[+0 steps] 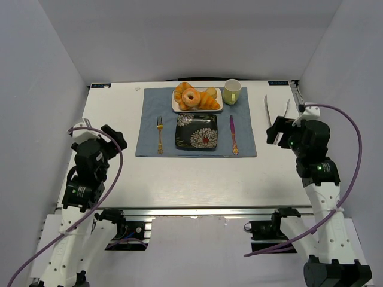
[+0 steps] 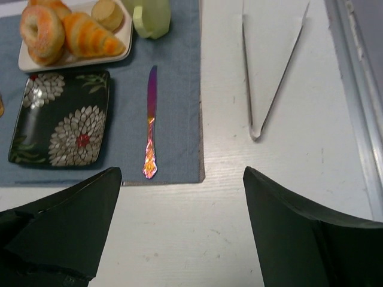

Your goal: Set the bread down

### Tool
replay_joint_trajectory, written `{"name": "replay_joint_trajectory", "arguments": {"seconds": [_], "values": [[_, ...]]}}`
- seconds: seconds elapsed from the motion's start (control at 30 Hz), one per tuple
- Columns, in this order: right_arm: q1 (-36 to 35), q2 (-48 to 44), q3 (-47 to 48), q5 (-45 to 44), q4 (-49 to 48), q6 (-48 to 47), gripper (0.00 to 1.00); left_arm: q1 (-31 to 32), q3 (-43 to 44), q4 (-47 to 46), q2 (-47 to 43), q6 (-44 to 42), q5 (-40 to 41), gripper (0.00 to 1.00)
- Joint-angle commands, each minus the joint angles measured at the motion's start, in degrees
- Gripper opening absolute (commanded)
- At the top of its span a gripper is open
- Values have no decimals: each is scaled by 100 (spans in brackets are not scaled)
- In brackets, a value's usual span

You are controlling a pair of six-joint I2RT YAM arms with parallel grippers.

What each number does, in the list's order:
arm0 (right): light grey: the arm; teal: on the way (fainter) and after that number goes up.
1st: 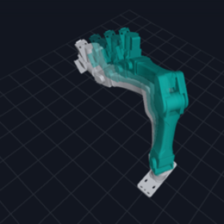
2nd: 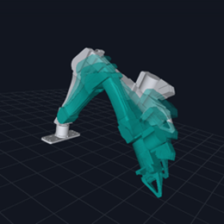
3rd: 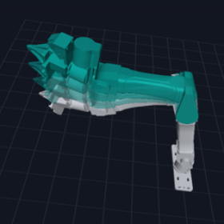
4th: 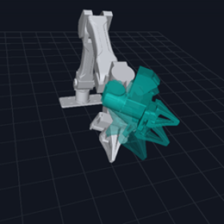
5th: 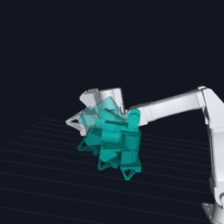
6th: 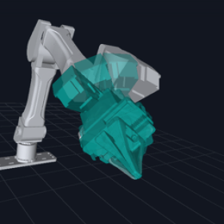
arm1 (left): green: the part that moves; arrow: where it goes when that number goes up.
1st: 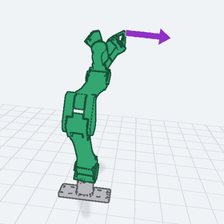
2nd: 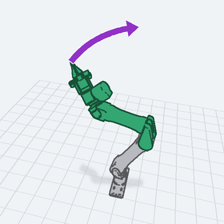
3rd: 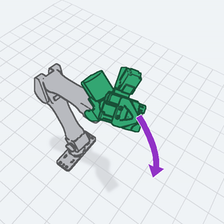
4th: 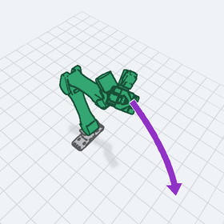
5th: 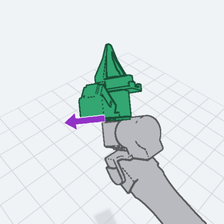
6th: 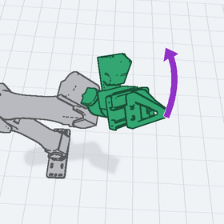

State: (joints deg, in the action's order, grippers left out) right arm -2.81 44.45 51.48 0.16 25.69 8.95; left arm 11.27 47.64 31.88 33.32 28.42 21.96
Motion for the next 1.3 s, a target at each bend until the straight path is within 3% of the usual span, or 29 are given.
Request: {"name": "replay_joint_trajectory", "arguments": {"seconds": [0.0,0.2,0.43,0.63,1.27], "values": [[-18,388,590,-507,-284,-35,89,16,9,310,95,-162,-462,98],[-18,2092,1899,-183,-197,-123,89,16,-351,284,69,-83,-965,98],[105,3973,2462,-789,-495,-165,89,16,-238,178,368,-170,-1316,98],[518,5537,2885,-606,-407,-464,89,16,-106,47,719,-504,-1589,98],[922,6998,2788,-377,-1110,-640,89,16,-431,-287,843,-619,-1739,98]]}}
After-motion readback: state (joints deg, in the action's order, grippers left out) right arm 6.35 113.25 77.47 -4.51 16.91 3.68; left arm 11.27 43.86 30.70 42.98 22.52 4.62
